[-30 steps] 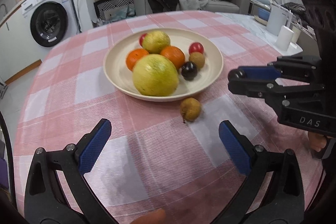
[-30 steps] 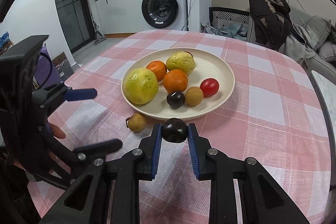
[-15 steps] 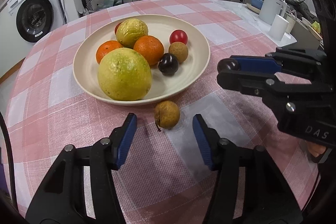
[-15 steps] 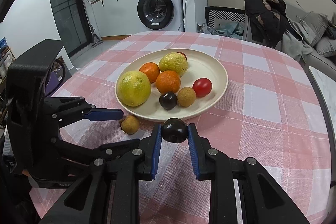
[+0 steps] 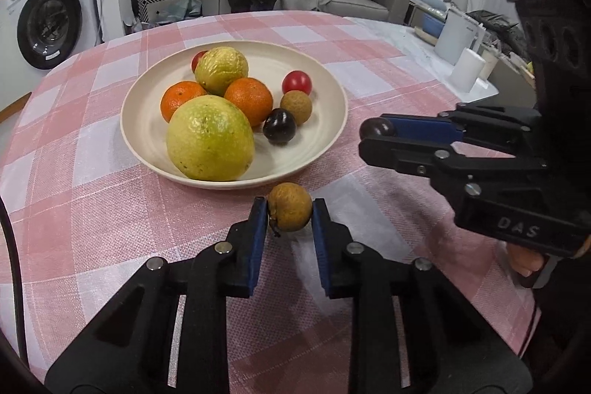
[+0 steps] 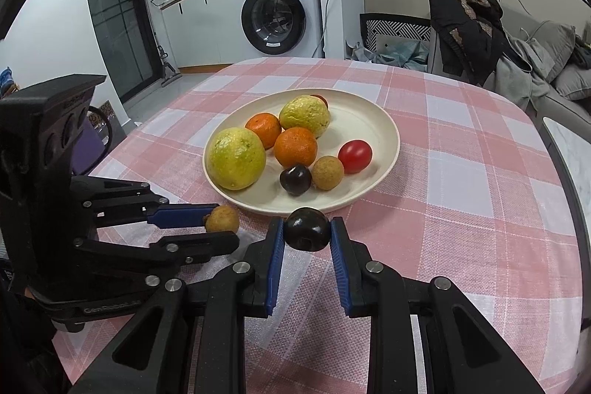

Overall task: Organize fruits
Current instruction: 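Close the right tool on the dark fruit while the left tool grasps the brown fruit, then carry both fruits over the cream plate with both tools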

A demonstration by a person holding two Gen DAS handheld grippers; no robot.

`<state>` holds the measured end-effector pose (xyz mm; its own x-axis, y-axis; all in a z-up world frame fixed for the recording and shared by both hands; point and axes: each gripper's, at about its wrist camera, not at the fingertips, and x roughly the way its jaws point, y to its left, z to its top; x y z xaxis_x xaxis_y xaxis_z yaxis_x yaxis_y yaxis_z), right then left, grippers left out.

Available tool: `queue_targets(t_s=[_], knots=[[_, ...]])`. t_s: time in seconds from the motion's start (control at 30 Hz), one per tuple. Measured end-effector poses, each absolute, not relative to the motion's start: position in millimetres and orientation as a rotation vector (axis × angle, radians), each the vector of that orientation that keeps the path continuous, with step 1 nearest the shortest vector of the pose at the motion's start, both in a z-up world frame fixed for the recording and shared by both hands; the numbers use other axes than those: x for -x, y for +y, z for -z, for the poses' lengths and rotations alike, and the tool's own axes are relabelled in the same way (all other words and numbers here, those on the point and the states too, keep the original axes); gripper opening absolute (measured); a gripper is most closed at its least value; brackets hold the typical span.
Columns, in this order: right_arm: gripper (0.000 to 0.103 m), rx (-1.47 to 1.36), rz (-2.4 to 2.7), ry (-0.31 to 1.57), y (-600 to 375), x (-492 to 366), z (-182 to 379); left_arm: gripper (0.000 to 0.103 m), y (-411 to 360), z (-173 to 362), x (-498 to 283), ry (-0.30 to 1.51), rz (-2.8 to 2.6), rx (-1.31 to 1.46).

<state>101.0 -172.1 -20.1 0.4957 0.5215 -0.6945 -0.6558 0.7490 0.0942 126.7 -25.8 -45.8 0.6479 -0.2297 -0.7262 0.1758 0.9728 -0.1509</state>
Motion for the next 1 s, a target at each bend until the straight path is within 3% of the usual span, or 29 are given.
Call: queue_targets(t_s=[0.23,1.0], knots=[[0.026,0.182,-0.715,0.763,-172.9,-101.4,18.4,0.021,-8.2,24.8,-117.4,0.755,0.191,0.088],[0.026,0.166,-0.710,0.766,-158.0,-120.5,13.3,0.021,0.8,17.1,-150.3,0.739,0.130,0.032]])
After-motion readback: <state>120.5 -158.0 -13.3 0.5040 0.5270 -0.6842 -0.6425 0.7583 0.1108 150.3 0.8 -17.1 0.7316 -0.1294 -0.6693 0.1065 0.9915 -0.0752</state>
